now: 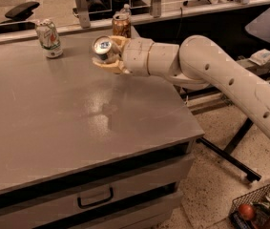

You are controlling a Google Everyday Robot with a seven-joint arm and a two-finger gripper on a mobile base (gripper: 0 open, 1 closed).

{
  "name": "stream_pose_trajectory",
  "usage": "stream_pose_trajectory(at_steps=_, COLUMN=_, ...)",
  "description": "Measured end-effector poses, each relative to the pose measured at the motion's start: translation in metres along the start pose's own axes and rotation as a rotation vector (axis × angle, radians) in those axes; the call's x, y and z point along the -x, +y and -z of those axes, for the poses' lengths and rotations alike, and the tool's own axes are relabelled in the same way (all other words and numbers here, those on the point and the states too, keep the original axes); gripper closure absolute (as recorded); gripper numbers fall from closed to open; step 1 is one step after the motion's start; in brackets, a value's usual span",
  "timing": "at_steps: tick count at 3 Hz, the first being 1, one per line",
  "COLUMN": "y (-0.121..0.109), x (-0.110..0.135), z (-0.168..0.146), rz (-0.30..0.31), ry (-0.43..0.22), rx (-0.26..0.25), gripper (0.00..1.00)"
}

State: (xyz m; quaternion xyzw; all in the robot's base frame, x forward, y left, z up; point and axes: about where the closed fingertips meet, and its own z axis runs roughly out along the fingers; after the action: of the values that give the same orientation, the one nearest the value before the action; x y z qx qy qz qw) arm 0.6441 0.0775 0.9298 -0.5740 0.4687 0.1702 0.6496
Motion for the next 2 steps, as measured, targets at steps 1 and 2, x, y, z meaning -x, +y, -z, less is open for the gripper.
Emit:
stream_pose_trajectory(at_steps=1, y=0.0042, x=0.0096, z=0.0021, rz=0.198, ry=0.009, rx=0.102, gripper=1.00)
stream_pose_trajectory(at_steps=2, y=-0.0021, x=0.0156, z=0.0077, rz=0.417, ry=0.021, rx=0.227, gripper=1.00)
